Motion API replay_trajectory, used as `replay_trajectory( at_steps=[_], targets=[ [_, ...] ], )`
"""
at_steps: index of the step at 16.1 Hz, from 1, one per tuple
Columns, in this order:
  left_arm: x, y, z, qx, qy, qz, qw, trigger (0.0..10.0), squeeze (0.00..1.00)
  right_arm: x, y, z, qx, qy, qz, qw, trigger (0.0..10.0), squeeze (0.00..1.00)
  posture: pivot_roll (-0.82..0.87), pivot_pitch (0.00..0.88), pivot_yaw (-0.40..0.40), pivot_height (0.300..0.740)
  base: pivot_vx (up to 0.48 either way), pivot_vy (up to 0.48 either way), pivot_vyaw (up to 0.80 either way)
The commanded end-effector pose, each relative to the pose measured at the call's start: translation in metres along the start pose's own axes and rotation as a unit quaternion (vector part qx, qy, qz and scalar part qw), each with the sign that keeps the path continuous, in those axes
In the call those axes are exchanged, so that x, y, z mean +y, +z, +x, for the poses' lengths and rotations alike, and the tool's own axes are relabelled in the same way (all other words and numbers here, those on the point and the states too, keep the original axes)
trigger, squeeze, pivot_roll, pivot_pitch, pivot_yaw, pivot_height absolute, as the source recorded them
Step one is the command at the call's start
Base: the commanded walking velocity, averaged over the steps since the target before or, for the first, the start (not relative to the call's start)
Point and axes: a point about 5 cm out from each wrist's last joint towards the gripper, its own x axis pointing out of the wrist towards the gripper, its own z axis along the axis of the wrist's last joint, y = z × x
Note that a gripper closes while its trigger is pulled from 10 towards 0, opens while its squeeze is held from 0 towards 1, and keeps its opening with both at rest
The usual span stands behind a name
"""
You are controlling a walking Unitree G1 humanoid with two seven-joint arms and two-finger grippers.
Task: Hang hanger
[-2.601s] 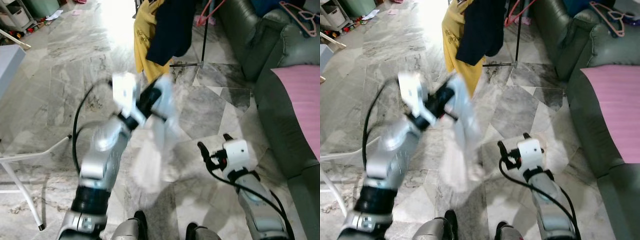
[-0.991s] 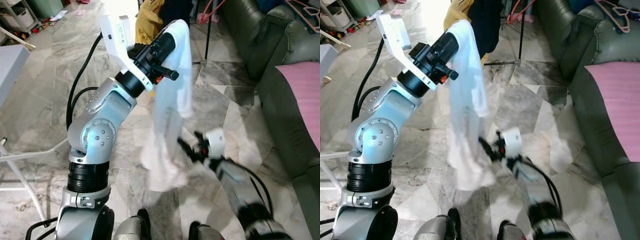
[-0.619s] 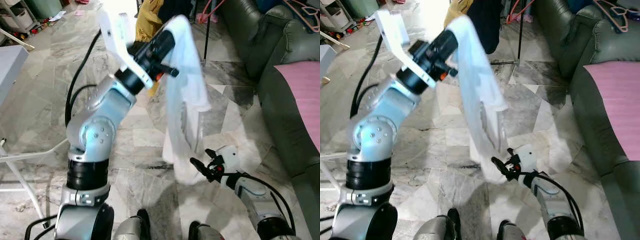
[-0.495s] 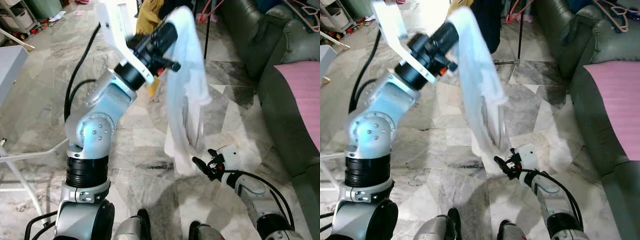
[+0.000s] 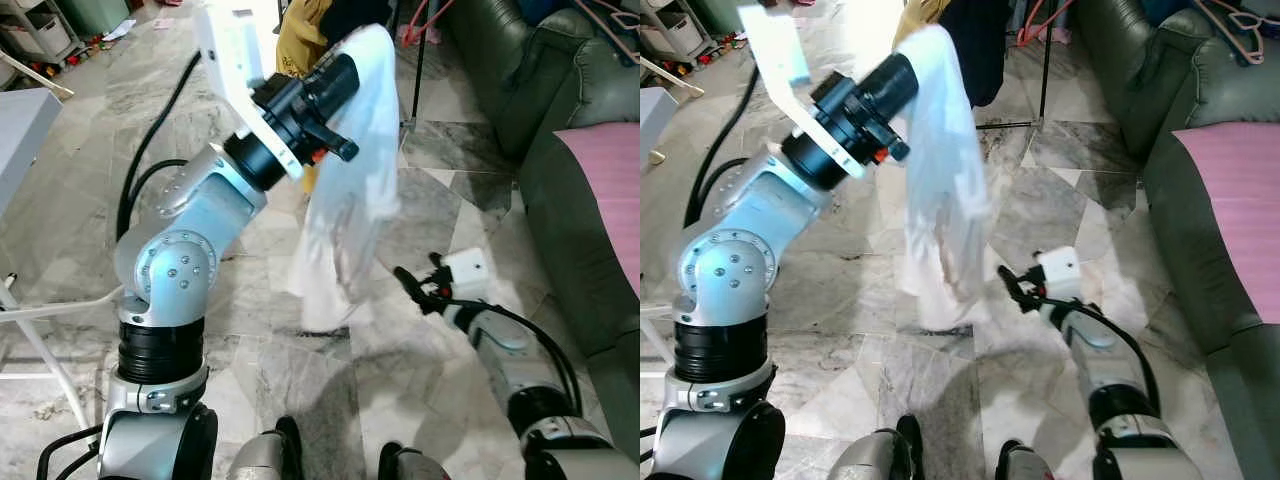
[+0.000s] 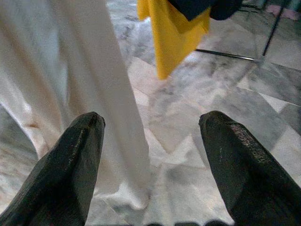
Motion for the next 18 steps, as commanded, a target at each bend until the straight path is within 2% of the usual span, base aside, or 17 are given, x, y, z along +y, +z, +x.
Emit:
replay_trajectory(
  at_steps=[1,2,3,5,8,10,12,14,15,16,17,18],
  targets=[
    [-0.008,0.006,0.001,-0.011,-0.021,0.008,1.000,10.0,0.00,0.011,0.000,0.006,0.005,0.026,0.009,1.000,10.0,0.00,0.04,0.218,0.087,0.740,0.000,0.000,0.00],
    [-0.007,0.005,0.001,-0.009,-0.018,0.012,1.000,10.0,0.00,0.023,0.004,0.013,-0.001,0.063,0.012,0.998,10.0,0.00,0.04,0.219,0.081,0.740,0.000,0.000,0.00],
    [-0.006,0.005,0.000,-0.008,-0.016,0.013,1.000,10.0,0.00,0.028,0.004,0.014,-0.003,0.079,0.008,0.997,10.0,0.00,0.04,0.219,0.081,0.740,0.000,0.000,0.00],
    [-0.005,0.004,-0.001,-0.005,-0.012,0.014,1.000,10.0,0.00,0.027,0.000,0.010,0.000,0.084,0.003,0.996,10.0,0.00,0.05,0.220,0.076,0.740,0.000,0.000,0.00],
    [-0.002,0.004,-0.004,-0.004,0.000,0.019,1.000,10.0,0.00,0.018,-0.015,-0.011,0.021,0.110,-0.012,0.994,10.0,0.00,0.06,0.227,0.071,0.740,0.000,0.000,0.00],
    [-0.001,0.006,-0.004,-0.007,0.000,0.019,1.000,10.0,0.00,0.020,-0.025,-0.025,0.036,0.158,0.016,0.987,10.0,0.00,0.05,0.228,0.075,0.740,0.000,0.000,0.00],
    [-0.002,0.007,-0.003,-0.009,-0.005,0.016,1.000,10.0,0.00,0.024,-0.029,-0.029,0.043,0.177,0.025,0.983,10.0,0.00,0.04,0.230,0.079,0.740,0.000,0.000,0.00],
    [-0.004,0.008,0.000,-0.010,-0.011,0.014,1.000,10.0,0.00,0.029,-0.028,-0.022,0.040,0.170,0.024,0.984,10.0,0.00,0.04,0.229,0.087,0.740,0.000,0.000,0.00],
    [-0.005,0.008,0.000,-0.010,-0.014,0.011,1.000,10.0,0.00,0.028,-0.025,-0.016,0.036,0.144,0.014,0.989,10.0,0.00,0.04,0.231,0.087,0.740,0.000,0.000,0.00],
    [-0.007,0.007,-0.001,-0.008,-0.015,0.009,1.000,10.0,0.00,0.022,-0.019,-0.007,0.031,0.094,0.004,0.995,10.0,0.00,0.04,0.232,0.086,0.740,0.000,0.000,0.00],
    [-0.007,0.007,-0.001,-0.007,-0.017,0.007,1.000,10.0,0.00,0.021,-0.018,-0.006,0.029,0.085,0.002,0.996,5.9,0.00,0.04,0.233,0.086,0.740,0.000,0.000,0.00],
    [-0.011,0.008,-0.002,-0.007,-0.022,0.003,1.000,10.0,0.00,0.010,-0.010,0.000,0.029,0.030,-0.008,0.999,0.0,0.00,0.05,0.237,0.077,0.740,0.000,0.000,0.00]
  ],
)
